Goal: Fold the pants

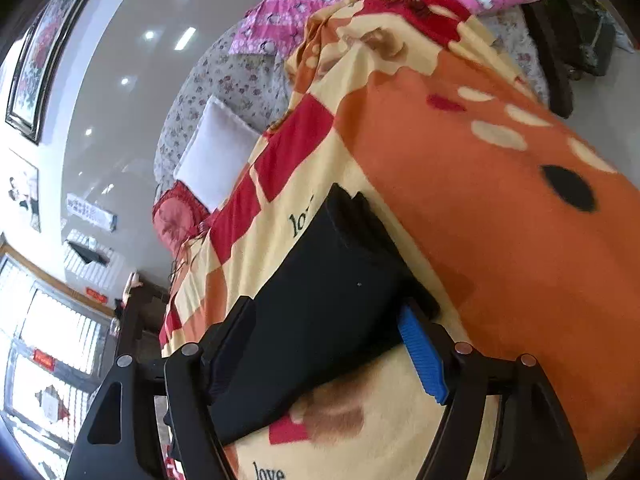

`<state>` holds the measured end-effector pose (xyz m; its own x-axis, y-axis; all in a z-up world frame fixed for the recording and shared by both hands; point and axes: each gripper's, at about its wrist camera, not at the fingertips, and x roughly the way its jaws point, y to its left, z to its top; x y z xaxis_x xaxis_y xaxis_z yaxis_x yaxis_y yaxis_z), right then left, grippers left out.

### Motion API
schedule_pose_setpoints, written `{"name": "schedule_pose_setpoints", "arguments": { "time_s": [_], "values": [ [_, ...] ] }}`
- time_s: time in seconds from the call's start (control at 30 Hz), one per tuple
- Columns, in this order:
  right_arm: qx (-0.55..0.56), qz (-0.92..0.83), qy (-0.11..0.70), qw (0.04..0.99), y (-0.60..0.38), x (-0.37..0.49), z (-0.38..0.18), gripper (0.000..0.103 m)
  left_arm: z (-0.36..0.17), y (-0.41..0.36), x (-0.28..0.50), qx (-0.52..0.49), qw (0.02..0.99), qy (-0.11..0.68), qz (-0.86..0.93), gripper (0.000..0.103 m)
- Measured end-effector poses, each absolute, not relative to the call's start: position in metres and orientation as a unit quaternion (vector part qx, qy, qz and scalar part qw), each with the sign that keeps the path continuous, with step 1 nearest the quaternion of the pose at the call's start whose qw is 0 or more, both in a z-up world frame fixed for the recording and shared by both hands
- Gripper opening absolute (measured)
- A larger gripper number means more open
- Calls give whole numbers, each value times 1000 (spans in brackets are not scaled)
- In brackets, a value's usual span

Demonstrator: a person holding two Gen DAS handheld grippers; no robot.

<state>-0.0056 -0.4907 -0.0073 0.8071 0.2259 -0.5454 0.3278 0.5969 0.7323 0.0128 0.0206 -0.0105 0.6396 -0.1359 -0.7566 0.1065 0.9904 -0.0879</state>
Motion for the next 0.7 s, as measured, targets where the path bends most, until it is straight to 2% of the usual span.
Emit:
{"name": "schedule_pose_setpoints", "arguments": {
  "time_s": [0.07,0.17,0.4,0.53,0.7],
  "values": [
    [430,4,320,844,-486,3,-13,42,1,33,5,-35,915,393,-87,103],
    [354,10,331,875,-465,9,-11,26,12,53,0,-31,925,359,-119,103],
    [310,-13,338,888,-455,13,-6,25,5,90,24,-87,897,386,-197,103],
    [325,-2,332,886,-459,10,-9,26,3,98,37,-169,869,384,-263,103],
    [317,6,330,889,-455,10,-6,34,-8,101,49,-239,843,388,-286,103]
  ]
}}
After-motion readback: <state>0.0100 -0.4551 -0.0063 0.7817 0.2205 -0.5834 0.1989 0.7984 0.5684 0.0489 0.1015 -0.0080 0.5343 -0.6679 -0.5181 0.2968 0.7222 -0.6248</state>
